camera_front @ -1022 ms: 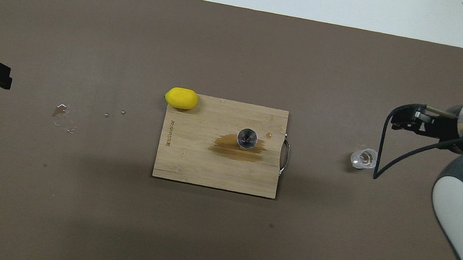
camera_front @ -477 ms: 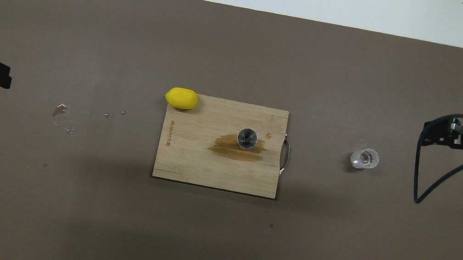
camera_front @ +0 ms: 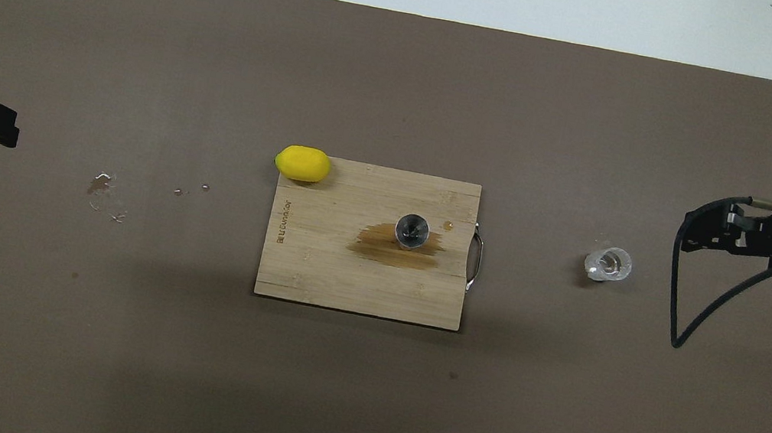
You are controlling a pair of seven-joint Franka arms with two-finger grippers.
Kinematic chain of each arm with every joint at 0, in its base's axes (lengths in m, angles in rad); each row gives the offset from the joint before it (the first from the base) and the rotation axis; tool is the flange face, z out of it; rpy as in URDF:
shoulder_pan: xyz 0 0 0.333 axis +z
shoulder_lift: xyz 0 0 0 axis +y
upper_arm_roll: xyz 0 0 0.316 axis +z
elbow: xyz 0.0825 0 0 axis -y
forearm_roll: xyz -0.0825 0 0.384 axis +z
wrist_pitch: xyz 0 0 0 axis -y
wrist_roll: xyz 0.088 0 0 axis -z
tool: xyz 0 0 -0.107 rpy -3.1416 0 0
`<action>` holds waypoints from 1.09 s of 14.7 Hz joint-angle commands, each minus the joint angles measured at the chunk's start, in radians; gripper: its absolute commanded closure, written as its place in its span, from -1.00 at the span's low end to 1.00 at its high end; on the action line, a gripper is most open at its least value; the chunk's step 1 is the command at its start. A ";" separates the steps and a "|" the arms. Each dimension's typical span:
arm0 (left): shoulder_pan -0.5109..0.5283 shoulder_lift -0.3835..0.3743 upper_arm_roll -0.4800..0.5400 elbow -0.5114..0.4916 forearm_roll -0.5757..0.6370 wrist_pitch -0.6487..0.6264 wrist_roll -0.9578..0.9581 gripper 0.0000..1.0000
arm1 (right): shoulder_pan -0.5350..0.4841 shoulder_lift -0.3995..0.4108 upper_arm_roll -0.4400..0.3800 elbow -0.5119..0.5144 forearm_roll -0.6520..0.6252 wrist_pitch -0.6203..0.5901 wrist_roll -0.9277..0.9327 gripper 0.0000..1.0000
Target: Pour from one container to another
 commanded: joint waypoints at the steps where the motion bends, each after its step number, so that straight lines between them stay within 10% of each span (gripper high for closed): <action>1: -0.002 -0.030 0.002 -0.040 0.018 0.027 -0.010 -1.00 | -0.006 -0.024 -0.001 -0.035 0.026 0.004 -0.039 -0.98; 16: 0.000 -0.031 0.002 -0.042 0.018 0.027 -0.010 -1.00 | -0.008 -0.024 -0.001 -0.036 0.026 0.019 -0.044 -0.98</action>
